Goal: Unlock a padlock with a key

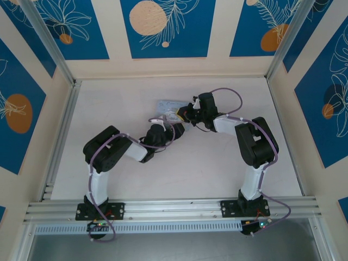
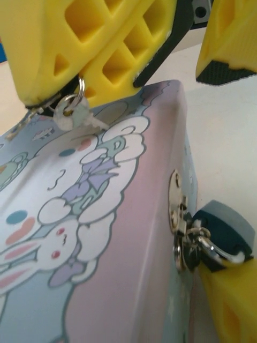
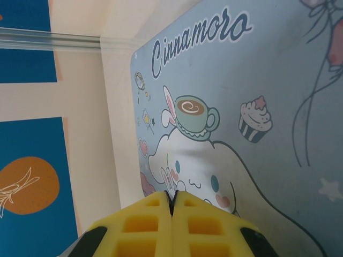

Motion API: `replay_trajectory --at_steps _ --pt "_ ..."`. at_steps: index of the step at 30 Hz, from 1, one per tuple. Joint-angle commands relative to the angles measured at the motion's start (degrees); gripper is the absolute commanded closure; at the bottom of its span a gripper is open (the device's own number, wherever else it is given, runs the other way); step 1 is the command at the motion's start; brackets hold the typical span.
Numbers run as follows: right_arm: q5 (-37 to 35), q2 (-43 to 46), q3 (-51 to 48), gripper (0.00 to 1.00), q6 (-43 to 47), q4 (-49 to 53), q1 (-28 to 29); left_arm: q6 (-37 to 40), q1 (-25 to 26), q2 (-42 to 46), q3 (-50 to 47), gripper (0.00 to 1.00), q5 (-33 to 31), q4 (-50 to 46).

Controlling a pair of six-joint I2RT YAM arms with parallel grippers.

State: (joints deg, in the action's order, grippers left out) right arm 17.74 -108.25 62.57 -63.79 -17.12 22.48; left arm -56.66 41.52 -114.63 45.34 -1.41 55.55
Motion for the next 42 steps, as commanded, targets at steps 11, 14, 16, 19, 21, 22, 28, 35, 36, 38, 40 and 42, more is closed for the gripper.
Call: replay_trajectory --at_steps 11,14,16,19,21,22,28,35,36,38,40,42 --pt "0.48 -1.9 0.21 1.0 0.45 2.75 0.42 0.58 0.94 -1.22 -0.97 0.48 -3.25 -2.94" --pt "0.41 -2.14 0.27 1.0 0.35 2.78 0.53 1.23 1.03 -1.27 -0.53 0.55 -3.34 -4.14" --pt "0.46 -2.14 0.23 1.0 0.32 2.79 0.53 1.55 1.07 -1.34 -0.35 0.56 -3.49 -4.69" --pt "0.45 -2.08 0.27 1.0 0.33 2.8 0.48 1.8 1.12 -1.42 -0.08 0.59 -3.77 -5.51" --pt "0.46 -2.12 0.23 1.0 0.4 2.8 0.46 2.04 1.18 -1.62 0.22 0.63 -3.95 -6.1" --pt "0.42 -2.1 0.22 1.0 0.31 2.8 0.48 2.07 1.17 -1.68 0.26 0.64 -4.04 -6.36" --pt "0.44 -2.07 0.1 1.0 0.29 2.76 0.49 2.52 1.16 -1.94 0.8 0.7 -5.16 -8.24" --pt "0.54 -2.04 0.1 1.0 0.32 2.62 0.46 3.21 1.13 -1.92 1.58 0.82 -5.47 -9.69" --pt "0.67 -1.89 0.13 1.0 0.3 2.53 0.46 3.32 1.09 -1.83 1.83 0.85 -5.37 -10.07" --pt "0.97 -1.73 0.22 1.0 0.33 2.52 0.46 3.78 1.05 -1.54 2.18 0.92 -4.82 -10.99" --pt "1.49 -1.15 0.27 1.0 0.17 2.3 0.3 3.78 0.9 -0.96 2.36 0.97 -4.05 -11.65" --pt "1.81 0.1 0.21 1.0 -0.09 2.01 0.05 3.7 0.69 0.16 2.46 1.0 -2.72 -12.81"
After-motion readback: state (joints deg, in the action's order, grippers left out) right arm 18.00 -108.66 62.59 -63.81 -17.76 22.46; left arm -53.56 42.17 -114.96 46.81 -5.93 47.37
